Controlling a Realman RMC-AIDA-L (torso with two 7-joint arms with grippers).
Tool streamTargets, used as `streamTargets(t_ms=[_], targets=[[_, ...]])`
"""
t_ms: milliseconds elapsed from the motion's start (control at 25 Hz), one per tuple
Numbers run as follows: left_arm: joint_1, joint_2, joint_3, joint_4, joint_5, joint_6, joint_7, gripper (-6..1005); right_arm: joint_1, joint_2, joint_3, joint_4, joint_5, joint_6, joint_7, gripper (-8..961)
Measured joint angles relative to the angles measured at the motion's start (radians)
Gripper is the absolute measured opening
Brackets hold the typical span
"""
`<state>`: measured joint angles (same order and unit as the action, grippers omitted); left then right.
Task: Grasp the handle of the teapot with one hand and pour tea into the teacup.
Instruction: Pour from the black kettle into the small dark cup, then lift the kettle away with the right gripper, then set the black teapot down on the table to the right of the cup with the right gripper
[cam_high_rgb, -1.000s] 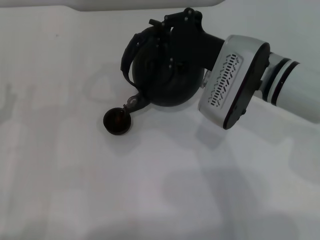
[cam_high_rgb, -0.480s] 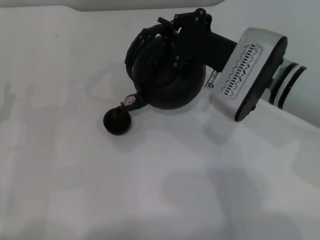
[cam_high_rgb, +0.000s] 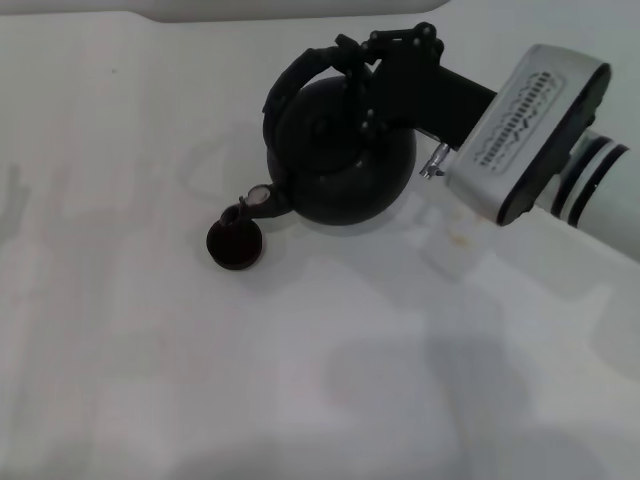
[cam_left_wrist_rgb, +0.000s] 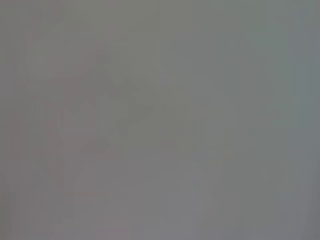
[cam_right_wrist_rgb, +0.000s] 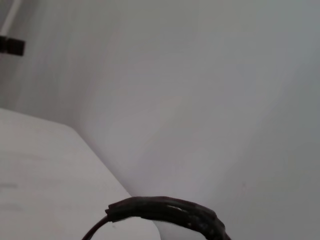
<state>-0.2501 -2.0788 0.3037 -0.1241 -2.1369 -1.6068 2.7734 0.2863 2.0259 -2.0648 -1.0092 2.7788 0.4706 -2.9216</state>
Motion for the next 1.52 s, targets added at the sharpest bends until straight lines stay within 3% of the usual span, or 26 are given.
streamTargets(t_ms=[480,880,1000,1520], targets=[[0.0,0.0,0.002,0.0,0.0,0.007,0.0,886,-0.117,0.002,0.146,0.01,0.002,0.109,0.252,106],[-0.001,0.001,0.001,0.001,0.0,0.007,0.0,886,-0.167,0.002,0.241,0.229,0.002,0.398,0.464,106],[-0.001,0.002,0.001,0.001,0.0,0.007,0.0,886,-0.18,0.002,0.244,0.237,0.002,0.399,0.46,106],[-0.008,0.001,0.003,0.001,0.0,0.007,0.0,886,-0.131,0.002,0.241,0.337,0.002,0.442,0.439,107]])
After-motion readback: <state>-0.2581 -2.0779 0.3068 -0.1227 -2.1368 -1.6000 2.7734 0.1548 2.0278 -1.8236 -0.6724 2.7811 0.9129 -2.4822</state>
